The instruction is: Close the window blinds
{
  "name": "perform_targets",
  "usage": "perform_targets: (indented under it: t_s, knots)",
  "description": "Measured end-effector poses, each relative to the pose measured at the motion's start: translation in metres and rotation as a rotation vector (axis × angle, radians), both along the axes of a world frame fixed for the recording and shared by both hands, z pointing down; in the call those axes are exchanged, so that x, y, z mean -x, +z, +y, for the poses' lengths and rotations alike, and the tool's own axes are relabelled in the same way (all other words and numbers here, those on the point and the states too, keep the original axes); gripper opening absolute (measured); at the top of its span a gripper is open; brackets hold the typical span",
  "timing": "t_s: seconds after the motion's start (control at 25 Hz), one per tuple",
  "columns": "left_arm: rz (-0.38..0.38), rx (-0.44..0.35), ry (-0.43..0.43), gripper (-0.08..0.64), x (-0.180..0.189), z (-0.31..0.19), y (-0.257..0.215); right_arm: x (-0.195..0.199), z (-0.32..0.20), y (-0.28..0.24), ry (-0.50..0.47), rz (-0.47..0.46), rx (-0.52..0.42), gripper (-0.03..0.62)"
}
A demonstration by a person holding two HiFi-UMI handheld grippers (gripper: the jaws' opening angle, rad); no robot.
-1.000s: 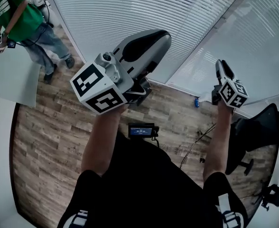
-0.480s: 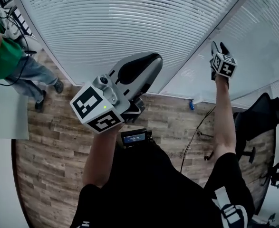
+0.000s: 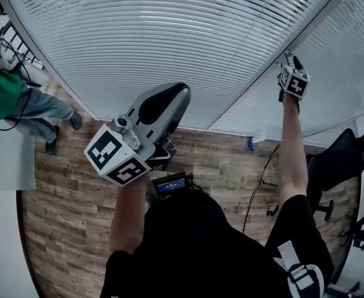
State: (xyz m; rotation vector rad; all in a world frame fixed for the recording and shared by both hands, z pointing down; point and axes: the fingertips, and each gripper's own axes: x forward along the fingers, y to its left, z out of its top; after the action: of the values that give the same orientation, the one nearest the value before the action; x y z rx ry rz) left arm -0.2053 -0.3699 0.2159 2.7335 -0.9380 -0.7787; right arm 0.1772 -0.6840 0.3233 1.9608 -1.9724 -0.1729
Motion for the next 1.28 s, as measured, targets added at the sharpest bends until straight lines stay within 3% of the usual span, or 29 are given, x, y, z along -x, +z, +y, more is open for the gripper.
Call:
perform_targets:
  t_s: [0.32,0.36,0.52,0.8,1.04,1.28]
  knots:
    - [-0.065,0.058,-0.011,0.018,-0.03,-0.034,0.021,0.011,-0.007,-0.003,-0.029,0.131,-0.049,0.154]
    - [-0.071,0.063,-0.01,0.018,-0.032,-0.036,0.024,0.011,-0.006,-0.004,-0.024,0.146,-0.046,0.131]
    - [-0.099,0.081,-0.005,0.018,-0.034,-0.047,0.035,0.01,-0.002,0.0,0.001,0.143,-0.009,0.129]
    - [-0.108,0.091,0.054,0.018,-0.039,-0.059,0.037,0.007,-0.006,-0.001,0.021,-0.156,0.027,0.127]
    - [-0.12,0.062,0.112,0.018,-0.062,-0.057,0.028,-0.005,-0.006,-0.002,0.001,-0.48,0.05,0.127]
    - [-0.116,0.067,0.104,0.018,-0.056,-0.053,0.032,-0.005,-0.006,-0.001,-0.021,-0.599,0.049,0.127]
